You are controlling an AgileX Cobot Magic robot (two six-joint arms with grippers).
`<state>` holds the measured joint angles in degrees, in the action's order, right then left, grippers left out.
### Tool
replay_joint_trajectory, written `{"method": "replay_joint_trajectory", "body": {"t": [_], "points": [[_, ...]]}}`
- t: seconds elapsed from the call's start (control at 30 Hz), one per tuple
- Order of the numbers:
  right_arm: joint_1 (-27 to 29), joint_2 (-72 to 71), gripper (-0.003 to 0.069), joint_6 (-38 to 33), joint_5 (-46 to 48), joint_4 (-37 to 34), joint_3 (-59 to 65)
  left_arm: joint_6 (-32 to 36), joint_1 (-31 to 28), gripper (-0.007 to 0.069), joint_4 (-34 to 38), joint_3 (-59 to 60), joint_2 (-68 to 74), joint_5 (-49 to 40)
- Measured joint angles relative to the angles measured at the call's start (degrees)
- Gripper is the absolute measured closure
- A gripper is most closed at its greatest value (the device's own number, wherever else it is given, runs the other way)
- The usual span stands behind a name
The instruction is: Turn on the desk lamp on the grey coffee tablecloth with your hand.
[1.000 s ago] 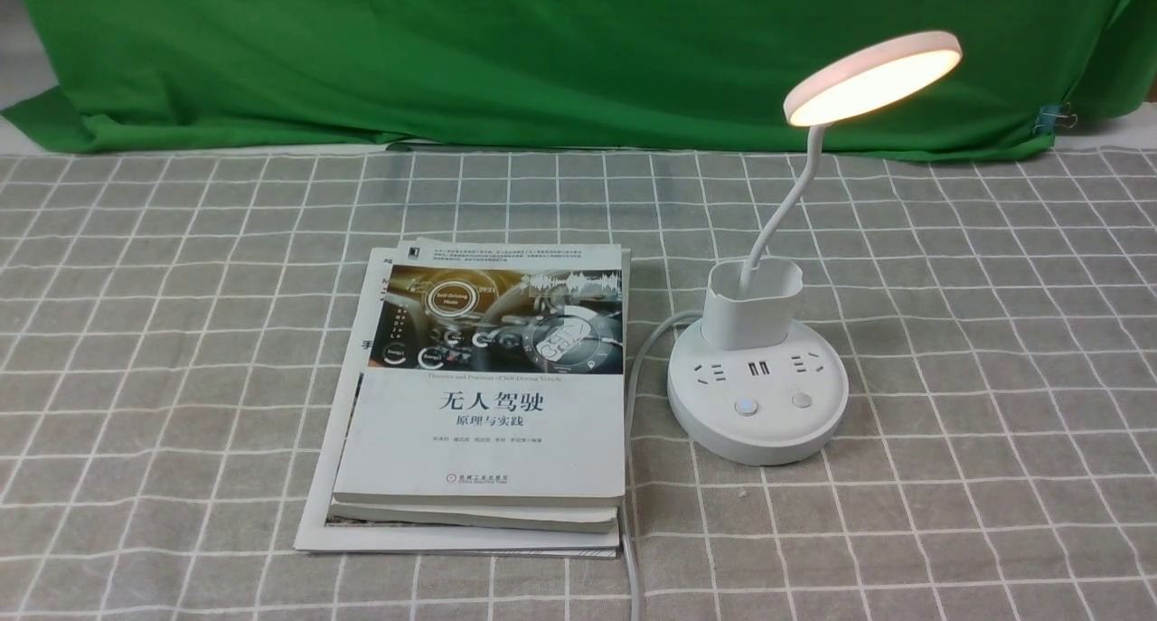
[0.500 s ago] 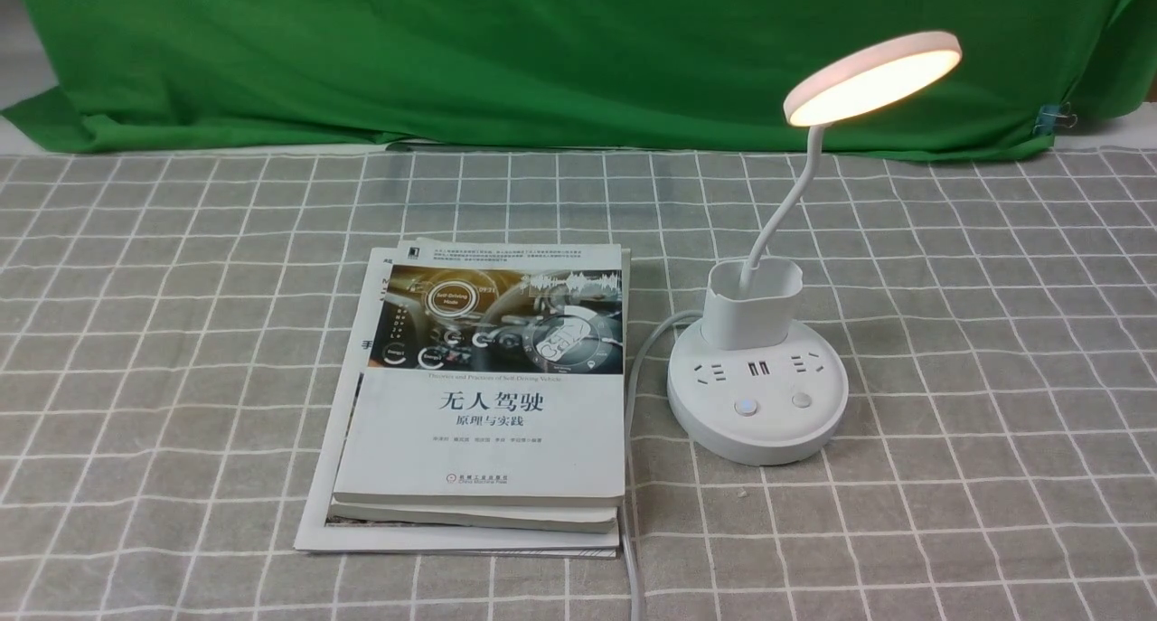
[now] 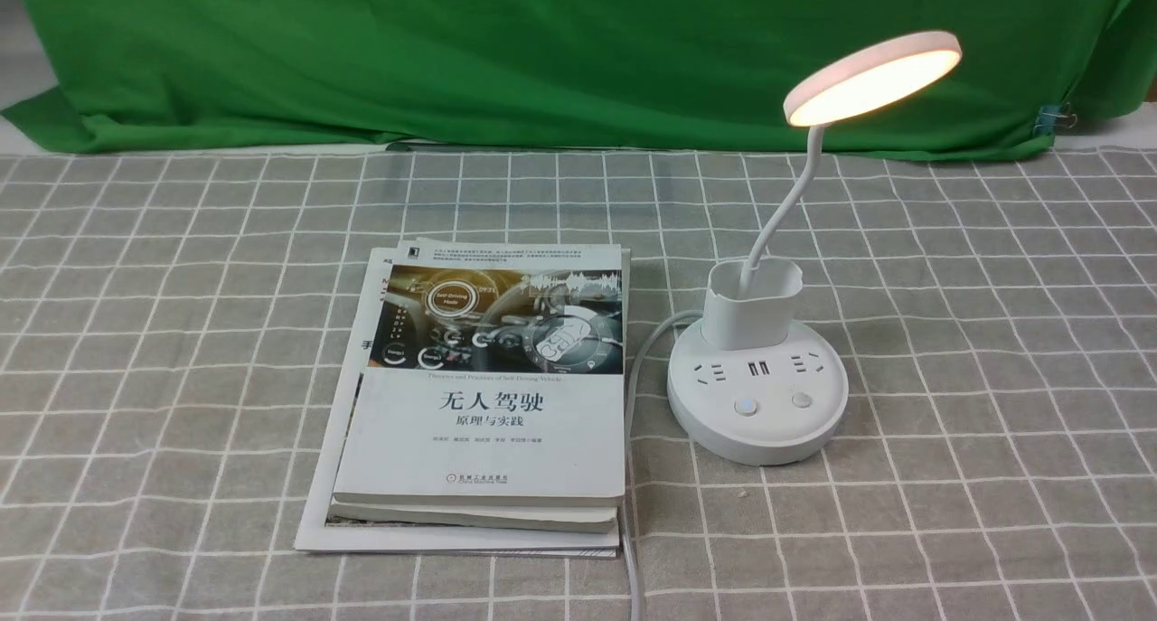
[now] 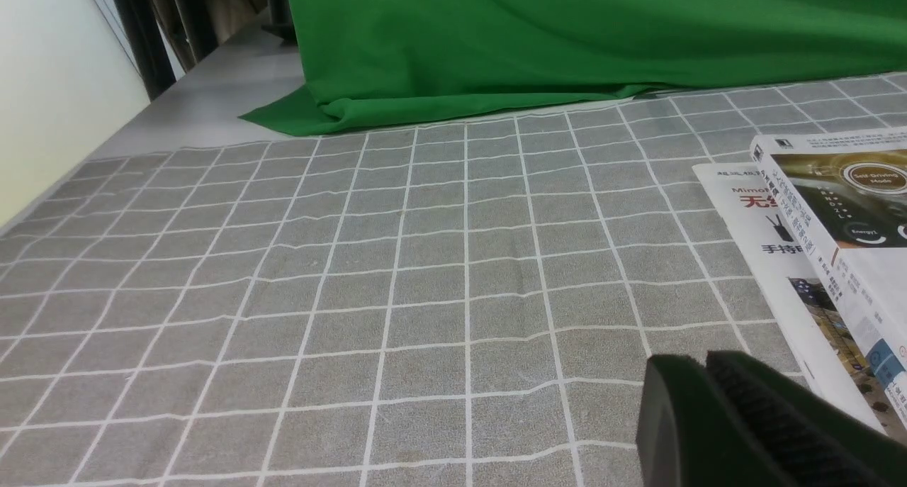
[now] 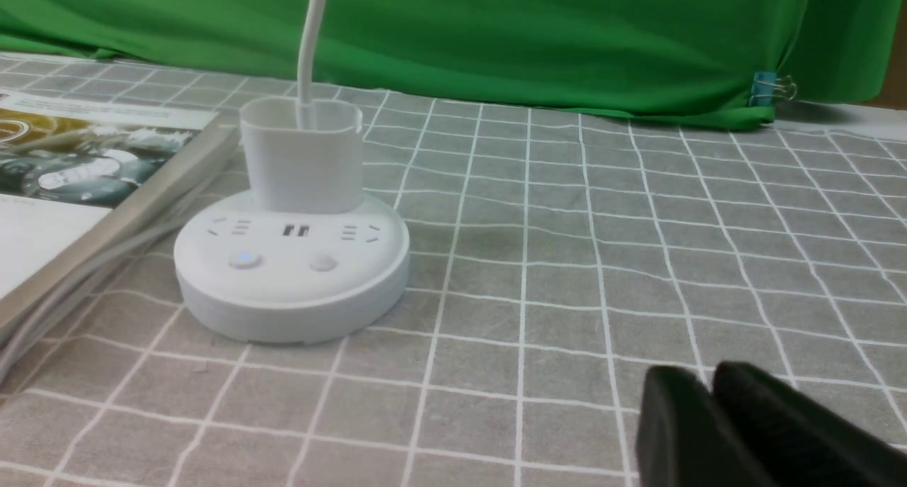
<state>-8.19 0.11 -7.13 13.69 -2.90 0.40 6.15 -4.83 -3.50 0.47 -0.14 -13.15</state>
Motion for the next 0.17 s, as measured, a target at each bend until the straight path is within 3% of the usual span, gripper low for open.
{"method": "replay_joint_trajectory", "body": {"t": [0.17], "points": [[0.0, 0.0, 0.0518, 0.0, 0.0, 0.0, 0.0, 0.0, 0.0, 0.0606, 0.0, 0.0, 0.0, 0.0]]}}
